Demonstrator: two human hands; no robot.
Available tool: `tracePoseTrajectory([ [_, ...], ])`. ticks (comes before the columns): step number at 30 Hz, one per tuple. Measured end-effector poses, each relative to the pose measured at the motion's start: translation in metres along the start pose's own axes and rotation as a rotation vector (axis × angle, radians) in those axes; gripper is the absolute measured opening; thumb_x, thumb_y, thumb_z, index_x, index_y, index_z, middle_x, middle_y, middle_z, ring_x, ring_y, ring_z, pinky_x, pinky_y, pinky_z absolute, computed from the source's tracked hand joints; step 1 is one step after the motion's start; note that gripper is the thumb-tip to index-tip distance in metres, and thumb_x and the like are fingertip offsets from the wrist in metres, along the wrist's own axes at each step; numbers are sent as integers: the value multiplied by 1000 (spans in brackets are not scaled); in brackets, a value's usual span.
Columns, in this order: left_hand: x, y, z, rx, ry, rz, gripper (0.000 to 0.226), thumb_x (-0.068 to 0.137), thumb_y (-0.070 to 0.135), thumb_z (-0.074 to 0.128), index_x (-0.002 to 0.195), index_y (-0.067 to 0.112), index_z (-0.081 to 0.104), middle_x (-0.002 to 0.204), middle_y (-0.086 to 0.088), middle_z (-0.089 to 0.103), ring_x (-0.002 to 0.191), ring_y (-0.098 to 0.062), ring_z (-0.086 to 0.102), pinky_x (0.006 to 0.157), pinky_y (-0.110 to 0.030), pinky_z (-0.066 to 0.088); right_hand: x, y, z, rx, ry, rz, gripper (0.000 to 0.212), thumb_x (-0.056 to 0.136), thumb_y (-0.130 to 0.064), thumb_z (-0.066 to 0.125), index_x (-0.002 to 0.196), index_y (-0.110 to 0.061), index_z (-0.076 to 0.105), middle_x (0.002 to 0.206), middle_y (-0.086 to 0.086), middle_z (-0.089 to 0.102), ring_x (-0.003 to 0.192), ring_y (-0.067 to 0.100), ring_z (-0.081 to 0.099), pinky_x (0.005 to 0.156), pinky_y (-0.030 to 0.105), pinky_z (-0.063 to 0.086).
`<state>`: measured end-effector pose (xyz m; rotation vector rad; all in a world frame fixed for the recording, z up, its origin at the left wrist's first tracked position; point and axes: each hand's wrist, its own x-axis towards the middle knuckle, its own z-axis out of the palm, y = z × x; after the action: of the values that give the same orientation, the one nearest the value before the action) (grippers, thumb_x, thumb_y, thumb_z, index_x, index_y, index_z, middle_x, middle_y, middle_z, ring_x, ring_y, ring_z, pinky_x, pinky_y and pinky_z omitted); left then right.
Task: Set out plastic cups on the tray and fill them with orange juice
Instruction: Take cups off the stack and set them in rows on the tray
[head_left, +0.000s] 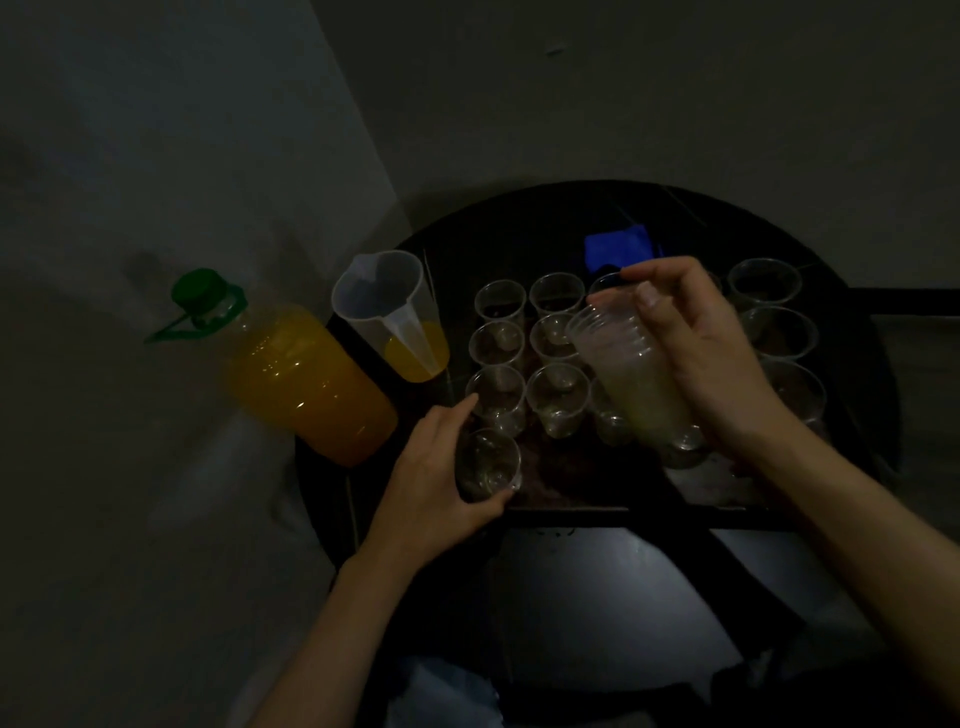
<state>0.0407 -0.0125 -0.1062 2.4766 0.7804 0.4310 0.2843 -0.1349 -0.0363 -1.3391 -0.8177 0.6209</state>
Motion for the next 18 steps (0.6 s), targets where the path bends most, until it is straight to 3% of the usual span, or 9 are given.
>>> tracePoseTrajectory([
  [12, 2, 3, 4, 36, 23, -2, 104, 71, 53, 82, 156, 20, 30, 137, 7, 48, 126, -10, 49, 106, -35, 47, 1, -2, -3, 11, 21, 2, 47, 88, -44, 52, 123, -12, 52, 109, -3, 74, 102, 14, 70, 83, 28, 57],
  [18, 1, 3, 5, 87, 25, 15, 100, 72, 53, 83, 153, 20, 35, 136, 6, 50, 121, -10, 51, 101, -34, 49, 1, -8, -4, -8, 18, -5, 48, 87, -45, 50, 124, -13, 52, 100, -19, 74, 97, 3, 69, 76, 16, 54],
])
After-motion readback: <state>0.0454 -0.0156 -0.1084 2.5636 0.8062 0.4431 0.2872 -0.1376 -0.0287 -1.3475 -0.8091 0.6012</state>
